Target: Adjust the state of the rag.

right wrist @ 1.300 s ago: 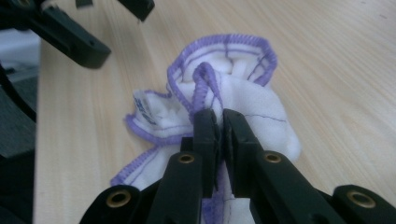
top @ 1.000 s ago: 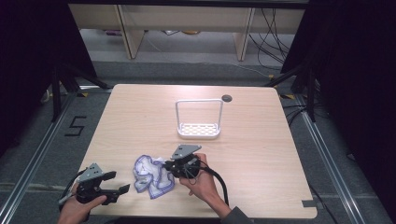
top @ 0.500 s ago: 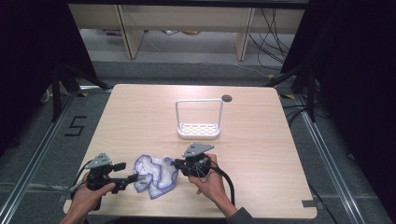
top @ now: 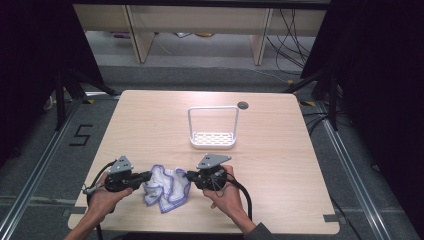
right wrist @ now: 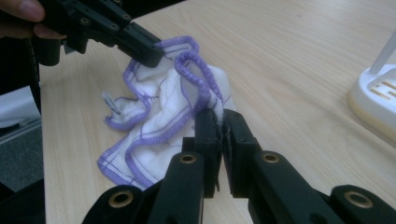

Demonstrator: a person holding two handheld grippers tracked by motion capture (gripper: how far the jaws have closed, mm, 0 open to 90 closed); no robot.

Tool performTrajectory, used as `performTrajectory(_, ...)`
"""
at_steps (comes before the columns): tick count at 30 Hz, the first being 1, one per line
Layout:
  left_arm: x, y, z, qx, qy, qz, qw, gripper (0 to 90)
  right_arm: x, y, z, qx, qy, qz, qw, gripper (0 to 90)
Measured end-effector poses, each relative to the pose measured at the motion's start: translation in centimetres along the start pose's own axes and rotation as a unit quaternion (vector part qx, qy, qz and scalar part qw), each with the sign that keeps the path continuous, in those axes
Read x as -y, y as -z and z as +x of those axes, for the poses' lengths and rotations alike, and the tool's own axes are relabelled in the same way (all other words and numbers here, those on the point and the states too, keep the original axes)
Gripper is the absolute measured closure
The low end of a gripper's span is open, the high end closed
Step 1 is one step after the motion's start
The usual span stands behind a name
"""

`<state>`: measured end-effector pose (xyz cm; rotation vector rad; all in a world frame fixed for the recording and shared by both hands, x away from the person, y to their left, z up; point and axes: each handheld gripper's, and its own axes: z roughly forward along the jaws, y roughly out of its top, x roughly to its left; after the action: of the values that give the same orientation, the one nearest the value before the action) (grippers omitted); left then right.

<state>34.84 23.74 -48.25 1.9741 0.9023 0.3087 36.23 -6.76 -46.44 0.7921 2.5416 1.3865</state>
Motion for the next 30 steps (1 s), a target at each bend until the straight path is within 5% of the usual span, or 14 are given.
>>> performTrajectory(3, -1.0, 1.3, -0.9, 0.023, -0.007, -0.009, 0.9997, 87.8, 0.2, 1.3, 0.1, 0.0, -0.026, -0.012, 0.9996, 86.0)
performTrajectory(4, -1.4, 1.7, -1.3, 0.027, -0.008, -0.018, 0.9994, 87.8, 0.2, 1.6, -0.3, -0.008, -0.006, -0.026, 0.9996, 86.1)
performTrajectory(6, -2.3, 2.7, -2.1, 0.049, -0.012, -0.033, 0.9982, 87.8, 0.4, 3.0, -0.3, 0.002, -0.027, -0.027, 0.9993, 86.2)
performTrajectory(9, -2.9, 3.1, -2.6, 0.061, -0.016, -0.041, 0.9972, 87.9, 0.8, 4.5, -0.8, -0.007, -0.023, -0.048, 0.9986, 86.3)
performTrajectory(13, -3.6, 3.3, -3.3, 0.081, -0.019, -0.045, 0.9955, 87.9, 2.0, 8.0, -1.5, 0.003, -0.073, -0.076, 0.9945, 86.5)
performTrajectory(16, -3.7, 2.3, -3.2, 0.095, -0.007, -0.041, 0.9946, 87.8, 3.1, 10.3, -2.1, 0.025, -0.067, -0.084, 0.9939, 86.5)
performTrajectory(19, -3.7, 0.6, -2.8, 0.101, 0.004, -0.028, 0.9945, 87.8, 4.4, 12.2, -2.4, 0.042, -0.099, -0.081, 0.9909, 86.5)
performTrajectory(21, -3.5, -1.3, -2.1, 0.099, 0.005, -0.012, 0.995, 87.6, 5.2, 12.6, -3.3, 0.051, -0.099, -0.074, 0.991, 86.5)
performTrajectory(23, -3.0, -3.1, -1.4, 0.091, 0.005, -0.007, 0.9958, 87.5, 6.1, 12.5, -4.0, 0.068, -0.123, -0.059, 0.9882, 86.4)
performTrajectory(24, -2.5, -4.2, -1.0, 0.077, 0.003, -0.004, 0.997, 87.4, 6.5, 12.1, -4.8, 0.078, -0.108, -0.051, 0.9898, 86.4)
performTrajectory(25, -2.1, -5.1, -0.7, 0.069, 0.0, 0.008, 0.9976, 87.3, 6.9, 11.5, -5.1, 0.079, -0.13, -0.041, 0.9876, 86.4)
performTrajectory(27, -1.3, -6.8, -0.1, 0.063, 0.006, 0.028, 0.9976, 86.9, 7.6, 10.3, -6.5, 0.086, -0.123, -0.011, 0.9887, 86.4)
performTrajectory(28, -0.9, -7.5, 0.1, 0.061, 0.005, 0.035, 0.9975, 86.4, 7.8, 9.8, -6.6, 0.096, -0.138, 0.005, 0.9858, 86.4)
performTrajectory(30, -0.6, -7.8, 0.2, 0.057, 0.004, 0.041, 0.9976, 83.5, 7.9, 8.8, -7.4, 0.109, -0.118, 0.027, 0.9866, 86.1)
